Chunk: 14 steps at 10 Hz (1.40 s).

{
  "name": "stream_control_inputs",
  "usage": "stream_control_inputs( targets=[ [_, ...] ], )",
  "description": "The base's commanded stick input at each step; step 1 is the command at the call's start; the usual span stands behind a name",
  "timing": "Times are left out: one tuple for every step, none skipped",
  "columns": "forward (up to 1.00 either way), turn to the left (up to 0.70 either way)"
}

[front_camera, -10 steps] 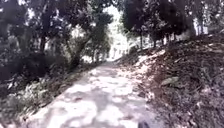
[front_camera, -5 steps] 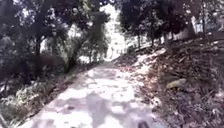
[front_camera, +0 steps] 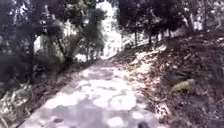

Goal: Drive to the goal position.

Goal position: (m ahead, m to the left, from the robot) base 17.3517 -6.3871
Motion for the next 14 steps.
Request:
stream_control_inputs(
  targets=[
    [0.5,0.0],
    [0.5,0.0],
    [0.5,0.0],
    [0.5,0.0],
    [0.5,0.0],
    [0.5,0.0],
    [0.5,0.0],
    [0.5,0.0],
    [0.5,0.0],
    [0.5,0.0],
    [0.5,0.0],
    [0.5,0.0],
    [0.5,0.0],
    [0.5,0.0]
  ],
)
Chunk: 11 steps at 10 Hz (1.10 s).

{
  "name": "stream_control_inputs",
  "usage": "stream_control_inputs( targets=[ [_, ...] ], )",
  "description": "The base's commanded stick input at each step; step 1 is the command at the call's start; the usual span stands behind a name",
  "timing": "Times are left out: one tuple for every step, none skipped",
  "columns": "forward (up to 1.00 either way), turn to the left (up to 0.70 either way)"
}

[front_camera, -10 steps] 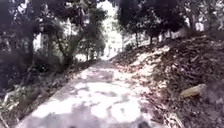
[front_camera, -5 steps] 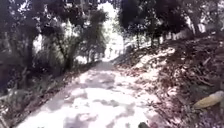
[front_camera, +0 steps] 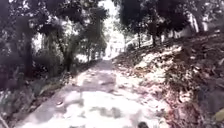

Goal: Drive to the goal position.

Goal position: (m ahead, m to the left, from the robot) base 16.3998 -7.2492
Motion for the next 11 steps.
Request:
stream_control_inputs(
  targets=[
    [0.5,0.0],
    [0.5,0.0],
    [0.5,0.0],
    [0.5,0.0],
    [0.5,0.0],
    [0.5,0.0],
    [0.5,0.0],
    [0.5,0.0],
    [0.5,0.0],
    [0.5,0.0],
    [0.5,0.0]
  ],
)
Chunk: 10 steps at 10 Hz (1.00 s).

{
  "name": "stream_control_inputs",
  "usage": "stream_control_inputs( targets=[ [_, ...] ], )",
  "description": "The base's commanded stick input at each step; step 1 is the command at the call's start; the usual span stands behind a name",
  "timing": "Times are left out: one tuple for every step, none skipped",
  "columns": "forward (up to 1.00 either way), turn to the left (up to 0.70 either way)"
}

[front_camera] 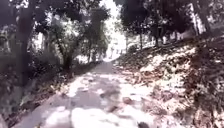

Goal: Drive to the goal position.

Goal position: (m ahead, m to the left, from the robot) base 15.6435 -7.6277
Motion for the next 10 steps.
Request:
stream_control_inputs(
  targets=[
    [0.5,0.0],
    [0.5,0.0],
    [0.5,0.0],
    [0.5,0.0],
    [0.5,0.0],
    [0.5,0.0],
    [0.5,0.0],
    [0.5,0.0],
    [0.5,0.0],
    [0.5,0.0]
  ],
)
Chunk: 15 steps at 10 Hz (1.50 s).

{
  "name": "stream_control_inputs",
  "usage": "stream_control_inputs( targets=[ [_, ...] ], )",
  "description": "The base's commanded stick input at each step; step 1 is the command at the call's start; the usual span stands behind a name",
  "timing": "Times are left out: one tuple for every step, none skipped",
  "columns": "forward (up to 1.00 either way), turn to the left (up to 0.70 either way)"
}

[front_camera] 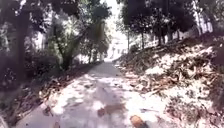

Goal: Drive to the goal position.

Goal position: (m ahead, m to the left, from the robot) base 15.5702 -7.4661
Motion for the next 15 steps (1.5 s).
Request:
stream_control_inputs(
  targets=[
    [0.5,0.0],
    [0.5,0.0],
    [0.5,0.0],
    [0.5,0.0],
    [0.5,0.0],
    [0.5,0.0],
    [0.5,0.0],
    [0.5,0.0],
    [0.5,0.0],
    [0.5,0.0],
    [0.5,0.0],
    [0.5,0.0],
    [0.5,0.0],
    [0.5,0.0],
    [0.5,0.0]
  ],
)
